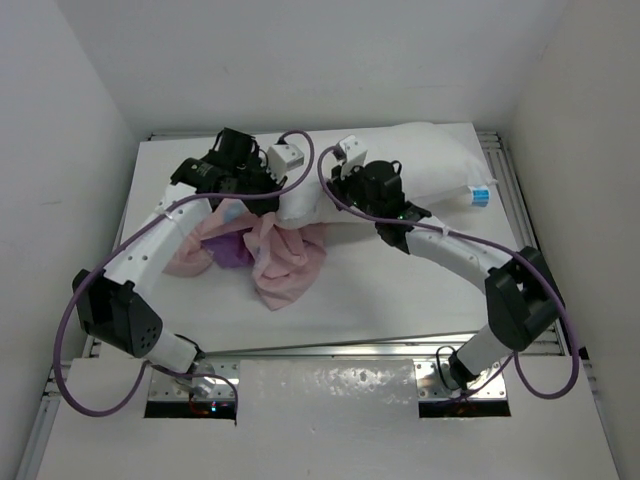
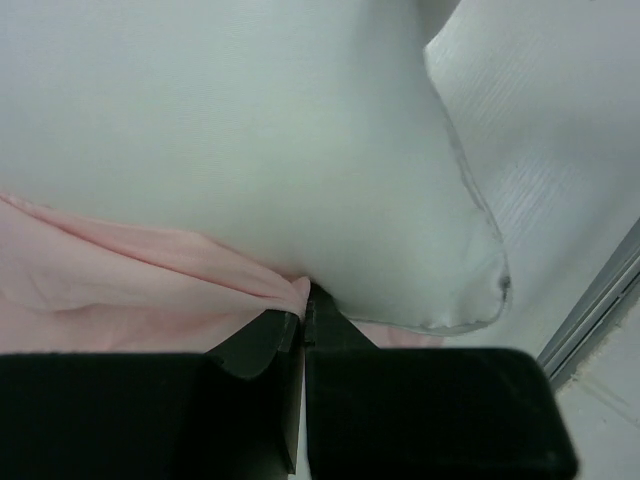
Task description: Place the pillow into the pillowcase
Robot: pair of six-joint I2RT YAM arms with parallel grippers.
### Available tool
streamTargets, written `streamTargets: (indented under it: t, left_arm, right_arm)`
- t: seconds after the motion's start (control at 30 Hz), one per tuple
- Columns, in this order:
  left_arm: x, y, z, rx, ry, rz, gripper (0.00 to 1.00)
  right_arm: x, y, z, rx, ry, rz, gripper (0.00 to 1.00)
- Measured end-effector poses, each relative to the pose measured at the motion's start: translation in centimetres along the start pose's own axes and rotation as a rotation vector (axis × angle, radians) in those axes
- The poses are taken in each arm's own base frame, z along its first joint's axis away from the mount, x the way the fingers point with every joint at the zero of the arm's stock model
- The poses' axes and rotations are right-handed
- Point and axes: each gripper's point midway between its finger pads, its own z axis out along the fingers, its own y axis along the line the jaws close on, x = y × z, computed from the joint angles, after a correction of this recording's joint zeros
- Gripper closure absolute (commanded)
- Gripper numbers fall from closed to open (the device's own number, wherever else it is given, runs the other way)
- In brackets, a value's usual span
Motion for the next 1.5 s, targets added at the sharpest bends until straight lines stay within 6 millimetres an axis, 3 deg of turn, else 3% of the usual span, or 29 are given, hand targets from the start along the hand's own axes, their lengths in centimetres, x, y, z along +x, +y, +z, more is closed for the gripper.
streamTargets:
  t: [0.13, 0.3, 0.4, 0.53, 0.7, 0.83, 0.9, 0.93, 0.97, 1.1, 1.13, 1.23, 1.33, 1.5]
  left_arm:
    - [-1.5, -0.2, -0.8, 0.022, -0.046, -0.018, 1.00]
    - [-0.8, -0.7, -0.5, 0.046, -0.032, -0.059, 1.00]
    - [0.1, -1.0, 0.0, 0.052, -0.006, -0.098, 1.00]
    - [-0.3, -0.8, 0.0, 0.041, -0.020, -0.127, 1.00]
    - [-0.7, -1.2, 0.1, 0.061, -0.037, -0.154, 1.00]
    - [0.7, -1.1, 1.2, 0.085, -0.030, -0.194, 1.00]
    - [2.4, -0.8, 1.8, 0.093, -0.004, -0.234, 1.00]
    - [3.2, -0.6, 2.2, 0.094, 0.009, -0.252, 0.96]
    - [4.0, -0.3, 2.5, 0.088, 0.021, -0.265, 0.78]
    - [6.6, -0.3, 3.5, 0.079, 0.079, -0.303, 0.44]
    - [6.8, -0.4, 3.5, 0.084, 0.086, -0.309, 0.35]
    - [5.6, -0.5, 2.7, 0.087, 0.070, -0.302, 0.28]
    - [2.5, 0.4, 0.6, 0.053, 0.001, -0.252, 0.25]
    - [-3.9, 1.9, -4.8, -0.049, -0.174, -0.155, 0.26]
  right_arm:
    - [-1.2, -0.7, 2.1, 0.051, -0.030, 0.102, 1.00]
    - [1.8, -0.6, 3.9, 0.113, -0.023, 0.251, 1.00]
    - [3.1, 1.1, 4.5, 0.141, -0.019, 0.249, 1.00]
    - [4.6, 3.8, 5.4, 0.135, -0.010, 0.282, 1.00]
    - [6.3, 4.5, 5.8, 0.163, -0.010, 0.380, 1.00]
    - [6.2, 4.8, 6.1, 0.157, -0.038, 0.443, 1.00]
    - [6.4, 5.4, 6.0, 0.132, -0.045, 0.449, 0.88]
    - [6.6, 5.8, 5.8, 0.118, -0.050, 0.443, 0.83]
    - [6.9, 6.3, 5.6, 0.099, -0.054, 0.436, 0.78]
    - [8.9, 8.6, 2.9, -0.010, -0.002, 0.372, 0.45]
    - [9.1, 8.9, 2.1, -0.030, 0.014, 0.354, 0.42]
    - [8.2, 9.5, -0.2, -0.083, 0.055, 0.258, 0.30]
    - [6.0, 9.7, -1.9, -0.123, 0.079, 0.136, 0.25]
    - [-0.3, 8.2, -1.8, -0.176, 0.112, -0.004, 0.26]
